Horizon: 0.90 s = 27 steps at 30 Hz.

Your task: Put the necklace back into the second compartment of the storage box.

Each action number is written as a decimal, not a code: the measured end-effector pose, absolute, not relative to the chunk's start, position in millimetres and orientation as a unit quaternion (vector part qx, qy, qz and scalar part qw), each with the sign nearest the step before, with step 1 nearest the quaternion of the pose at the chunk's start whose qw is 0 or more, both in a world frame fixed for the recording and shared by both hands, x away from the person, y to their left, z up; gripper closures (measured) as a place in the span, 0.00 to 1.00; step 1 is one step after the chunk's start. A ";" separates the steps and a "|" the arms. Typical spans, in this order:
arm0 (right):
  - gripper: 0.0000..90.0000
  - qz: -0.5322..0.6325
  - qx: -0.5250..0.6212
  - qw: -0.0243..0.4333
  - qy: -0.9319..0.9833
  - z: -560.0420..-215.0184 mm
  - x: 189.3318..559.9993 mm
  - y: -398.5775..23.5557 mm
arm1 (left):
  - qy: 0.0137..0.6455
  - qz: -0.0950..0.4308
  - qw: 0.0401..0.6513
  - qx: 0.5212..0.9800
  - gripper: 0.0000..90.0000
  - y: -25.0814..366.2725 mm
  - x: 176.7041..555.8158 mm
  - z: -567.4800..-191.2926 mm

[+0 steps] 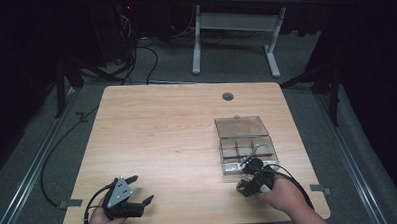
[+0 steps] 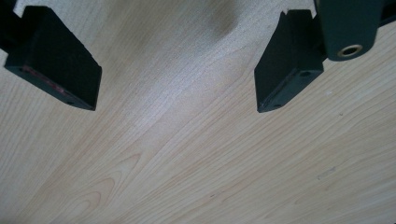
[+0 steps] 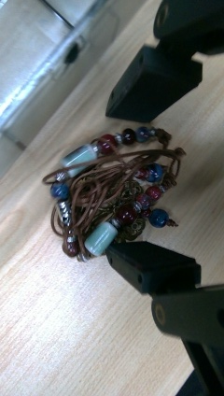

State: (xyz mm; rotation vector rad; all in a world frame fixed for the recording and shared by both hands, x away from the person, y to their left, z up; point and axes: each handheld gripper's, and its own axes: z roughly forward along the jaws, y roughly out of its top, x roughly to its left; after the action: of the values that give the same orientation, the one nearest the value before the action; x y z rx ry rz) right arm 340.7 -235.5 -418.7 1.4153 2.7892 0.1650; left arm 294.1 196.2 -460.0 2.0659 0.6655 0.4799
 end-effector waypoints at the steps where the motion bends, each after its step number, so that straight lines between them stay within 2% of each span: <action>1: 0.44 0.054 0.452 0.006 0.890 -418.1 340.9 -235.3 | 0.269 0.193 0.443 0.833 0.17 196.2 294.1 -460.0; 5: 0.65 0.056 0.443 0.010 0.895 -415.3 337.8 -235.2 | 0.268 0.192 0.443 0.833 0.17 196.1 294.2 -460.1; 8: 0.75 0.059 0.440 0.005 0.896 -414.5 336.3 -236.5 | 0.268 0.192 0.443 0.834 0.17 195.9 294.2 -460.1; 9: 0.82 0.061 0.436 0.004 0.898 -414.5 336.6 -237.4 | 0.268 0.192 0.443 0.834 0.17 195.9 294.2 -460.1; 16: 0.89 0.060 0.431 0.012 0.900 -410.4 331.4 -238.4 | 0.269 0.192 0.442 0.834 0.17 195.8 294.2 -460.1; 27: 0.89 0.057 0.448 0.020 0.892 -390.0 325.5 -248.8 | 0.268 0.193 0.443 0.834 0.17 195.6 294.1 -460.3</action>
State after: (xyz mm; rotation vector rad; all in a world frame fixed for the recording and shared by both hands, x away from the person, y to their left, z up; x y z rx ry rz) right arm 325.5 -248.8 -390.0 1.3893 2.7672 0.1754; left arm 294.1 195.6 -460.3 2.0678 0.6660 0.4779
